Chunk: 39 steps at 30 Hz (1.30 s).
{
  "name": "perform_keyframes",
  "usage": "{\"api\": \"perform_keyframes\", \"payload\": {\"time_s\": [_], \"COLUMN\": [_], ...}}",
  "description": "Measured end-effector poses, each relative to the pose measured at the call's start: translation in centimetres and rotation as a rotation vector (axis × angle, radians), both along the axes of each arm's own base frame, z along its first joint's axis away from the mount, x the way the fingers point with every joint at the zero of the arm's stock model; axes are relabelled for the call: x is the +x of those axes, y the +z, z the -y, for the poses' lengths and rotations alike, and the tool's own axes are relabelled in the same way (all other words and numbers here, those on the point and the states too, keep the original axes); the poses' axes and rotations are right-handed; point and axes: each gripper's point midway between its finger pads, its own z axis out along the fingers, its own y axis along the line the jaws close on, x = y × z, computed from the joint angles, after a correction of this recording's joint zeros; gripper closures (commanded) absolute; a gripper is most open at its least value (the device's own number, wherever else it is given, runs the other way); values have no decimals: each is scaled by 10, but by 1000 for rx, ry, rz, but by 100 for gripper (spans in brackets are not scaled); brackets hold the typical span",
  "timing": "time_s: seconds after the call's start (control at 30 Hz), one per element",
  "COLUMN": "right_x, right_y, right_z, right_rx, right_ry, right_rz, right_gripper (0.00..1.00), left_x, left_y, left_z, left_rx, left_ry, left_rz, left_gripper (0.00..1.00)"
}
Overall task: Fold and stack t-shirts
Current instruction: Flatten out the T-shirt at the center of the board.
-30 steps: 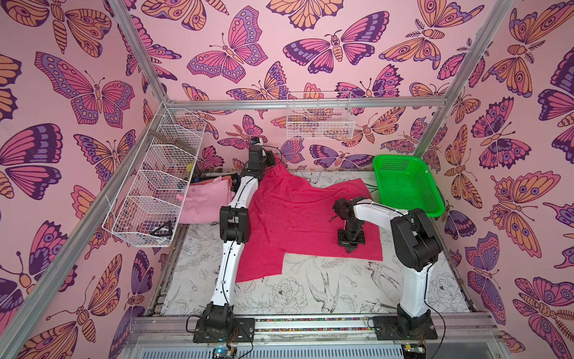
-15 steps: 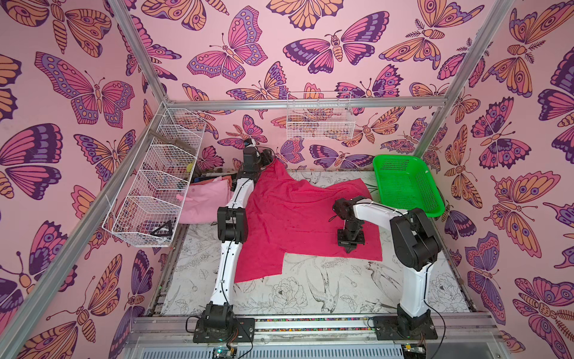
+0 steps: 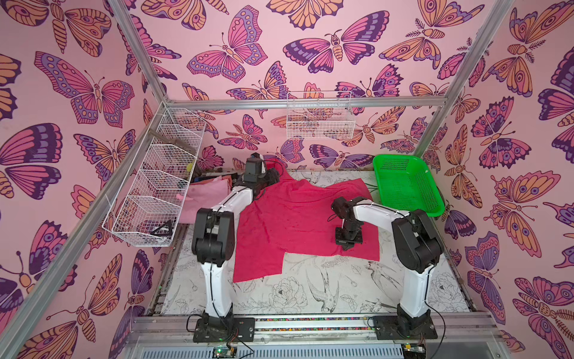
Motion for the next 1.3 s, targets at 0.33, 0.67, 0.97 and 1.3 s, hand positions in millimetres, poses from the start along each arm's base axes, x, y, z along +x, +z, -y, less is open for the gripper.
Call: {"api": "perform_keyframes", "payload": {"time_s": [0.33,0.67,0.97,1.3], "right_x": [22,-4,-48,-58], "right_y": [53,63,29,23], "right_z": [15,73,106,118], "right_rx": [-37,-267,-386,-397], "right_ry": [-47,-90,-112,-158], "right_rz": [226,264,133,104], "right_gripper": [67,54,52,48], "left_x": [-122,-172,-210,-259], "left_y": [-76,-113,-110,-123], "left_z": [-30,-69,-104,-137], "left_rx": [90,249,383,463], "left_ry": [65,212,330,474], "left_rz": [-299,-577,-679,-754], "left_gripper": [31,31,34,35]}}
